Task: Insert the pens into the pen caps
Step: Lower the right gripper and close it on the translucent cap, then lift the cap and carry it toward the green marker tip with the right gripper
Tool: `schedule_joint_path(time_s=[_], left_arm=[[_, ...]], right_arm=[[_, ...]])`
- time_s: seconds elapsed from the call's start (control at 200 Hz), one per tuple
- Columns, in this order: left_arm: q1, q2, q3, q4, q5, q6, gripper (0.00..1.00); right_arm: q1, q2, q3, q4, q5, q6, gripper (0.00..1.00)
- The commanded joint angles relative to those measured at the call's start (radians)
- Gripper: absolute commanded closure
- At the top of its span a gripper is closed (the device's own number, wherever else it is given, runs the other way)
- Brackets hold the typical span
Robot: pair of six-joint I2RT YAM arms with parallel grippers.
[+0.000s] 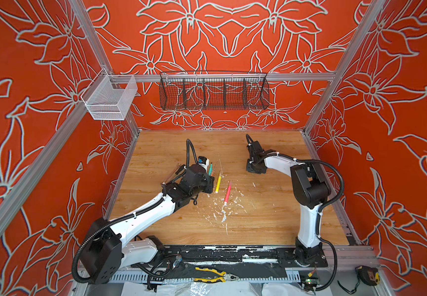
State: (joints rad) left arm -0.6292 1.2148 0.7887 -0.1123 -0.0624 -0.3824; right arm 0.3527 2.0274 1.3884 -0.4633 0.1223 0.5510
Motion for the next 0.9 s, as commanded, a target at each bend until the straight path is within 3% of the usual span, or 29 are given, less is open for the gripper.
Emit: schedule_joint_path(time_s=[0.0,0.21,0.32,0.52,0.741,0.896], left_arm=[[-0.001,0.005,0.004,0.020,0.009,0.005,1.00],[0.000,0.013,0.007,0.027,0.037,0.012,1.00],[-0.001,0.033,0.016,0.048,0.134,0.032,1.00],[-0.028,0.083,0.038,0.092,0.280,0.067,1.00],[-0.087,0.053,0.027,0.119,0.294,0.114,1.00],[-0.117,0.011,0.001,0.150,0.301,0.139,1.00]], right_arm=[[-0.003,0.033,-0.005,-0.039,-0.001,0.002,0.82],[-0.003,0.023,-0.014,-0.035,0.002,-0.004,0.90],[-0.003,-0.048,-0.061,-0.012,-0.005,0.005,0.93],[0.000,-0.332,-0.256,0.104,-0.076,0.062,0.93],[0.037,-0.661,-0.453,0.271,-0.201,0.139,0.92],[0.098,-0.871,-0.531,0.350,-0.215,0.202,0.92]])
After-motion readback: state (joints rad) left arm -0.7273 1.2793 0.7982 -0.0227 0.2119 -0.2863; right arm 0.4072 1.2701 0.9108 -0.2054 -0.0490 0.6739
